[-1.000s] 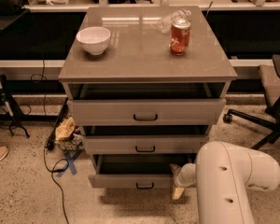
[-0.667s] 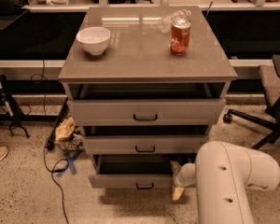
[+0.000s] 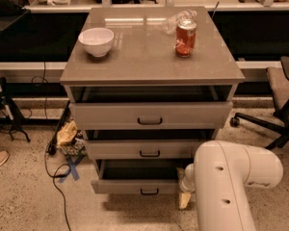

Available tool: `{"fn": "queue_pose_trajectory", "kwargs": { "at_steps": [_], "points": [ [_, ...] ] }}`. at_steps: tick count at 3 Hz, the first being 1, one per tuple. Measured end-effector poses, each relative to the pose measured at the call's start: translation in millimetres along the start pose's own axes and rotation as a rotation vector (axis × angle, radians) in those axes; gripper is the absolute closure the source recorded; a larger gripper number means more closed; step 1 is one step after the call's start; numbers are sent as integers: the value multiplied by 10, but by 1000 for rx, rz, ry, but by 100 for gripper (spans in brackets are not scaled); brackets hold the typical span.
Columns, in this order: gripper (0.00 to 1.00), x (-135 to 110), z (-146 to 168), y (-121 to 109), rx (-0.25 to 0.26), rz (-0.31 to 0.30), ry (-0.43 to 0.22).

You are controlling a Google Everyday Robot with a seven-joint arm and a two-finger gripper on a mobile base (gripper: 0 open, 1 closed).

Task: Open bottom drawer

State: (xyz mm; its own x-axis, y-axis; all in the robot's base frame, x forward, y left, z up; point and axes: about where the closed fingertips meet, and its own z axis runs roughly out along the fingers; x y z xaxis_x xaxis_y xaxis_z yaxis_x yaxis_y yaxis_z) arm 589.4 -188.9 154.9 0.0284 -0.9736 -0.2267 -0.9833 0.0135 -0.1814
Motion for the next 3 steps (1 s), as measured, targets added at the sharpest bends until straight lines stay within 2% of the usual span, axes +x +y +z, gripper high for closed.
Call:
{"fn": "queue_pose_trajectory", "kwargs": {
  "at_steps": [2, 3],
  "points": [
    [0, 102, -65, 236, -108, 65, 87],
    [0, 90, -164, 522, -154, 92, 107]
  ]
}}
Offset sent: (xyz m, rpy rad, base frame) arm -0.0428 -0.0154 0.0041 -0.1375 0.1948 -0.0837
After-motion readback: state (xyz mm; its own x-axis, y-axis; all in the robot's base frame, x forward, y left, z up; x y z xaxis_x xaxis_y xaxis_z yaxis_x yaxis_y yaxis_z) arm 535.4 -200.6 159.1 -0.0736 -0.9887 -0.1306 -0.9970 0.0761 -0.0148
